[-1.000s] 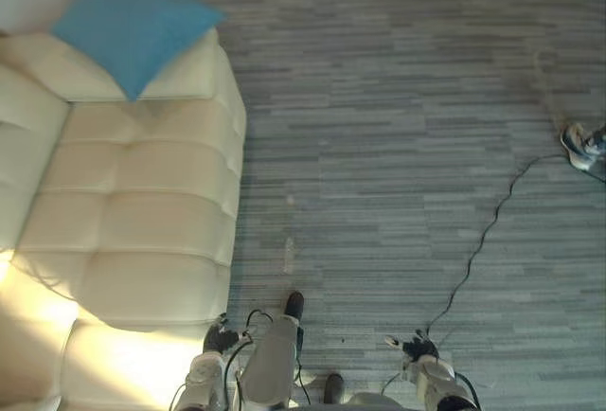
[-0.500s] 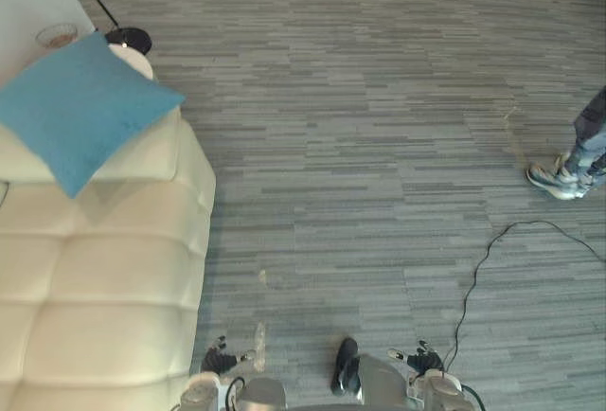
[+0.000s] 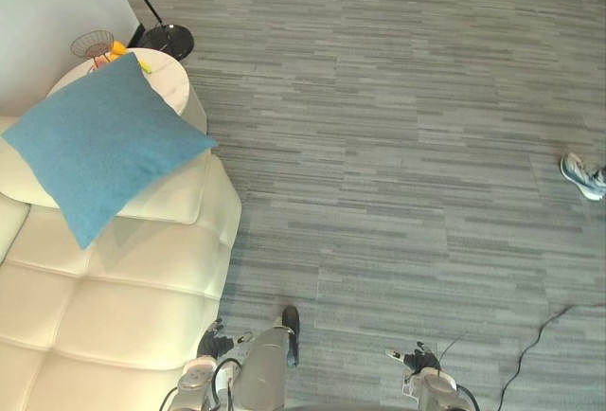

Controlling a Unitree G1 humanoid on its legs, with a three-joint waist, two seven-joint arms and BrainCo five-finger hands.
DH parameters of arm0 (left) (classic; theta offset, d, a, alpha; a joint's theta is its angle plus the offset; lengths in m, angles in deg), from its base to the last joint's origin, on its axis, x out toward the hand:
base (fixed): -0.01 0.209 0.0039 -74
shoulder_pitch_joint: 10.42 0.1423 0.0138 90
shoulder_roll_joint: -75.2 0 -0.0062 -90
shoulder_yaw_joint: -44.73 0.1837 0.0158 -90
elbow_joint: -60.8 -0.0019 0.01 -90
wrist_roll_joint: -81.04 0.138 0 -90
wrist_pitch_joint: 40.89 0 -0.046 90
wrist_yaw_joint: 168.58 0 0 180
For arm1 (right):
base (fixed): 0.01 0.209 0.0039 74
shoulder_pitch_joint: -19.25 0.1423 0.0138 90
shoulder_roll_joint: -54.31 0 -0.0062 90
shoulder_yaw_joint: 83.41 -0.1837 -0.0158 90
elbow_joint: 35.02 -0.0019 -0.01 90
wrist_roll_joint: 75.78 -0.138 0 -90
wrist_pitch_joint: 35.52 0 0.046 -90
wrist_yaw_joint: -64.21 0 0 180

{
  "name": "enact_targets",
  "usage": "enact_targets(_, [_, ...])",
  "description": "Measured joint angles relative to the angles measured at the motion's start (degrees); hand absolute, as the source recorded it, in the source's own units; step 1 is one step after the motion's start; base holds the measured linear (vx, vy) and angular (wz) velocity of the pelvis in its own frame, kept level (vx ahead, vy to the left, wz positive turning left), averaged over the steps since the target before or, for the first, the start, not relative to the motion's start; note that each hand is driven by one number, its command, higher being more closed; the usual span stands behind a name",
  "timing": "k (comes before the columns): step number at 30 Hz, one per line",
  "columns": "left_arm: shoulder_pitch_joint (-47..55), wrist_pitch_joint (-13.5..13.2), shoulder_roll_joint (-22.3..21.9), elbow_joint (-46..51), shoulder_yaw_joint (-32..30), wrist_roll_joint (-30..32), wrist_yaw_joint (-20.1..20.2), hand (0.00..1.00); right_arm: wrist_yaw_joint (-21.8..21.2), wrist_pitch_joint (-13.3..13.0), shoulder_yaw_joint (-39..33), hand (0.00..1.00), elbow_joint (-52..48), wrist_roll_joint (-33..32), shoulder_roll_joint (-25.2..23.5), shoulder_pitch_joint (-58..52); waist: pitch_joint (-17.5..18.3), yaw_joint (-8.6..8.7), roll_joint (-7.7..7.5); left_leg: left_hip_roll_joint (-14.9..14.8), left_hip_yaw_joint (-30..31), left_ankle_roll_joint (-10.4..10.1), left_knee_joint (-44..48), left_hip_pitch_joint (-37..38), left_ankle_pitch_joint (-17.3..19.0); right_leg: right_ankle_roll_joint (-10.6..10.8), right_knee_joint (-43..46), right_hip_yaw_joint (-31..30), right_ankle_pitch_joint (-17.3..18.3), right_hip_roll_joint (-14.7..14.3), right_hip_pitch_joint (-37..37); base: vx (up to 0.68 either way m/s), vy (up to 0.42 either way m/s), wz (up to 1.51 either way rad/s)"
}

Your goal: Pick up cushions and gather them together orderly.

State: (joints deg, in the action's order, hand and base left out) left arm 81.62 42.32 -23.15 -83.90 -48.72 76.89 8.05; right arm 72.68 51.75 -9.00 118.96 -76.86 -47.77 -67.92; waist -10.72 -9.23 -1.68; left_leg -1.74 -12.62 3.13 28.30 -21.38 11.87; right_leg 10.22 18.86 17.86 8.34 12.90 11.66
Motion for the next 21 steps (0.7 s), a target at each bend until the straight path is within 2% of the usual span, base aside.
enact_targets(1, [0.04,0.05,0.38,-0.55,0.31,-0.59,0.11,0.00,-0.25,0.02,0.07,0.00,-0.06,0.01,-0.15,-0.34,0.30,0.25,-0.78,1.47,0.84,-0.03,-0.26,2.83,1.83,2.22,16.62,-1.74,-1.02,3.18,-6.33,0.47,0.234,0.29])
enact_targets(2, [0.04,0.16,0.46,-0.79,0.48,-0.64,0.11,0.00,-0.46,0.04,0.07,0.00,-0.06,0.00,-0.13,-0.55,0.33,0.52,-0.84,1.99,1.39,0.13,-0.60,4.54,2.53,1.95,24.13,-2.21,-0.85,4.01,-8.93,0.47,0.180,0.43])
enact_targets(3, [0.20,0.47,0.41,-0.98,0.56,-0.75,0.06,0.00,-0.65,0.03,0.08,0.00,-0.05,-0.02,-0.04,-1.20,0.31,0.87,-0.80,2.93,2.87,0.34,-2.58,8.50,3.07,0.51,32.60,-1.53,0.36,5.00,-12.06,0.57,0.153,0.57])
enact_targets(4, [0.74,0.60,0.16,-0.85,0.62,-1.42,-0.05,0.00,-0.68,0.02,0.09,0.00,-0.03,-0.02,-0.04,-1.91,0.32,1.37,-0.38,3.45,4.84,0.53,-5.92,13.52,3.23,-1.88,36.43,0.78,2.77,5.13,-14.30,0.48,0.121,0.58])
enact_targets(5, [1.04,0.63,0.13,-0.65,0.63,-1.78,-0.11,0.00,-0.68,0.02,0.13,0.00,-0.05,-0.02,-0.04,-1.93,0.34,1.59,-0.20,3.41,5.56,0.51,-7.28,15.49,3.22,-2.57,36.40,2.18,3.75,4.90,-15.27,0.46,0.081,0.60])
enact_targets(7, [1.39,0.81,-0.02,-0.48,0.75,-2.30,-0.24,0.00,-0.70,-0.01,0.17,0.00,-0.08,-0.03,-0.03,-2.20,0.09,2.12,0.31,3.19,7.51,0.48,-10.35,20.57,3.20,-4.30,30.33,5.58,6.68,4.04,-18.51,0.35,0.006,0.54])
enact_targets(8, [1.42,0.87,-0.12,-0.47,0.73,-2.40,-0.26,0.00,-0.69,-0.04,0.20,0.00,-0.11,-0.04,0.08,-2.08,0.21,2.61,0.12,2.92,8.67,0.40,-11.33,22.37,3.25,-4.72,24.33,5.78,7.28,2.89,-20.68,0.46,-0.097,0.60])
enact_targets(9, [1.23,0.87,-0.25,-0.40,0.66,-2.62,-0.34,0.00,-0.68,-0.07,0.24,0.00,-0.11,-0.11,0.14,-1.77,0.18,2.91,0.27,2.33,9.92,0.02,-12.14,23.70,3.49,-4.91,17.06,4.15,6.88,0.37,-22.84,0.95,-0.415,1.72])
enact_targets(10, [0.84,0.84,-0.54,-0.44,0.46,-2.55,-0.87,0.00,-0.64,-0.22,0.62,0.00,-0.25,-1.34,0.06,-2.17,0.25,4.29,-0.58,1.24,17.16,-2.91,-13.45,27.17,6.12,-4.53,-6.12,-12.92,-4.48,-8.82,-27.73,1.05,-0.602,2.21])
enact_targets(11, [0.91,0.85,-1.54,-0.97,0.01,-2.54,-1.24,0.00,-0.60,-0.28,0.20,0.00,-0.65,-1.62,0.78,-3.56,0.63,5.73,-0.41,0.95,20.55,-4.49,-11.75,28.67,9.16,-7.86,-2.34,-14.50,-8.88,-9.68,-27.51,0.90,-0.573,2.06])
enact_targets(12, [1.12,0.77,-2.53,-1.13,-0.14,-2.54,-1.37,0.00,-0.63,-0.28,0.12,0.00,-1.01,-1.67,1.05,-3.30,1.04,5.26,1.11,-0.59,21.10,-4.86,-10.97,28.57,9.21,-8.95,-0.33,-13.15,-7.35,-10.50,-27.72,0.49,-0.352,0.81])
enact_targets(13, [1.54,0.76,-3.06,-1.13,-0.12,-2.53,-1.40,0.00,-0.64,-0.55,0.11,0.00,-1.92,-1.68,1.15,-3.12,1.02,5.15,2.00,-1.49,21.02,-4.97,-10.94,28.60,9.15,-9.51,0.19,-12.63,-6.55,-11.27,-27.69,0.38,-0.227,0.16])
enact_targets(14, [2.13,0.78,-3.63,-1.19,-0.26,-2.53,-1.40,0.00,-0.67,-1.04,0.13,0.00,-2.50,-1.69,0.90,-2.39,0.81,4.90,2.77,-2.68,21.02,-6.11,-10.58,28.25,8.46,-10.44,0.94,-11.61,-5.17,-11.91,-27.68,0.36,-0.228,0.31])
enact_targets(15, [1.97,0.78,-4.36,-1.12,-1.11,-2.52,-1.37,0.00,-0.65,-1.21,0.06,0.00,-2.42,-1.69,0.75,-2.06,0.73,4.85,2.88,-2.94,21.31,-6.80,-6.96,26.23,7.93,-10.66,1.51,-10.24,-3.53,-11.71,-27.39,0.36,-0.274,0.74])
enact_targets(16, [1.91,0.65,-5.41,-0.24,-2.68,-2.27,-1.21,0.00,-0.66,-0.82,-0.47,0.00,-2.56,-2.49,0.24,-2.07,0.22,4.94,3.21,-3.77,20.84,-7.16,2.90,21.79,7.38,-11.09,1.58,-7.20,-1.53,-11.11,-25.35,0.27,-0.211,1.48])
enact_targets(17, [1.29,0.50,-6.28,0.71,-4.29,-2.14,-1.14,0.00,-0.47,-0.76,-1.27,0.00,-4.51,-3.84,-0.01,-3.31,-1.19,5.78,4.32,-6.73,18.00,-7.76,16.64,16.03,6.22,-11.36,-0.15,-2.50,0.23,-10.90,-20.14,0.29,-0.216,1.74])
enact_targets(18, [1.18,0.47,-6.28,0.98,-4.47,-2.11,-1.02,0.00,-0.45,-0.75,-1.18,0.00,-5.63,-3.94,-0.31,-4.62,-1.64,5.50,3.95,-9.45,13.57,-7.21,22.07,13.16,6.59,-12.08,-0.77,0.21,1.53,-10.85,-17.24,0.19,-0.122,1.73])
enact_targets(19, [1.46,0.27,-6.03,1.51,-4.36,-2.11,-0.93,0.00,-0.46,-0.85,-1.19,0.00,-6.02,-3.96,-0.66,-6.06,-1.00,4.42,3.61,-11.40,7.99,-6.55,23.24,11.18,7.10,-11.67,-1.06,2.52,2.27,-10.14,-15.00,0.19,-0.116,1.24])
enact_targets(20, [1.67,-0.07,-5.45,1.93,-3.83,-2.15,-0.98,0.00,-0.50,-1.14,-1.22,0.00,-5.98,-3.96,-0.79,-6.31,-0.21,3.53,1.97,-11.37,3.58,-5.14,19.13,9.37,6.52,-11.06,-1.64,4.46,2.91,-8.99,-13.88,0.21,-0.111,1.18])
enact_targets(21, [1.59,-0.29,-4.91,1.98,-2.18,-2.15,-0.94,0.00,-0.57,-1.33,-1.19,0.00,-5.98,-3.96,-0.47,-5.97,0.09,3.33,1.90,-10.49,0.71,-3.86,11.81,7.96,4.84,-10.30,-2.48,6.36,3.45,-8.06,-13.02,0.18,-0.061,0.98])
